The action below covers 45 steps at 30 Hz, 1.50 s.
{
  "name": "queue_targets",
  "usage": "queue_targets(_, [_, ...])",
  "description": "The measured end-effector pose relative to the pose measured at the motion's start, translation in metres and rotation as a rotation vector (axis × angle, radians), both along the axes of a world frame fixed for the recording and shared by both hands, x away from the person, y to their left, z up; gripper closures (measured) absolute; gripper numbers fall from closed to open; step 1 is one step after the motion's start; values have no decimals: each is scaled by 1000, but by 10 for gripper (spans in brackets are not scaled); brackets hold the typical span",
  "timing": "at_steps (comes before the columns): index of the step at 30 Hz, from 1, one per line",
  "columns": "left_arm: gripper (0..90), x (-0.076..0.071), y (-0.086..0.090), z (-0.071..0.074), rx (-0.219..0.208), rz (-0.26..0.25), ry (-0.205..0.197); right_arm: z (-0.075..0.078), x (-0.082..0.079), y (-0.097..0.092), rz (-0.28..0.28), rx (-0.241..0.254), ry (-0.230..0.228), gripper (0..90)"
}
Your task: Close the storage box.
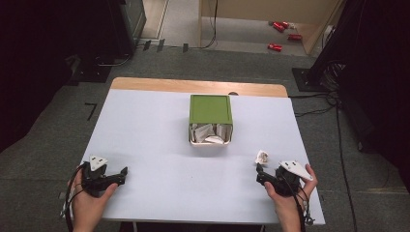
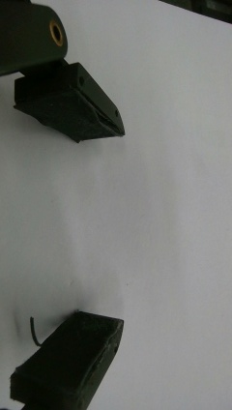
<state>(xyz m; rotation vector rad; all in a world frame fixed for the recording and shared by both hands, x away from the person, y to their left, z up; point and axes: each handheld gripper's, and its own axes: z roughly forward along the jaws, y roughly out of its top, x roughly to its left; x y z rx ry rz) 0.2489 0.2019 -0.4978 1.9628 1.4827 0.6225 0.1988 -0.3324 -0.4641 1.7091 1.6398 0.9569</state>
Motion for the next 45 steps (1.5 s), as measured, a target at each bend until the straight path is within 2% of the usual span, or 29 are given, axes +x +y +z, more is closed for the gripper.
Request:
queue_targets(4, [108, 0, 0, 0, 0, 0, 0, -5, -4, -4, -24, -47, 31, 135])
queue_targets(6, [107, 0, 0, 0, 0, 0, 0, -8, -7, -7, -33, -64, 33, 134])
queue_targets(12, [107, 0, 0, 0, 0, 0, 0, -14, -13, -22, -42, -76, 54, 125])
queue_targets(13, [107, 0, 0, 0, 0, 0, 0, -17, -15, -30, -60, -86, 66, 125])
queue_targets(17, [107, 0, 0, 0, 0, 0, 0, -23, -19, -42, -75, -102, 91, 108])
queue_targets(28, [107, 0, 0, 0, 0, 0, 0, -31, -28, -74, -110, -104, 99, 107])
queue_targets(31, [107, 0, 0, 0, 0, 0, -1, -36, -30, -84, -112, -101, 117, 127])
queue_targets(38, [107, 0, 0, 0, 1, 0, -1, -40, -32, -84, -103, -115, 110, 115])
queue_targets(39, [107, 0, 0, 0, 1, 0, -1, -41, -32, -85, -100, -112, 107, 114])
queue_targets(40, [107, 0, 0, 0, 1, 0, 0, -43, -33, -87, -101, -86, 98, 109])
queue_targets(45, [107, 0, 0, 0, 1, 1, 0, -44, -34, -87, -100, -90, 85, 108])
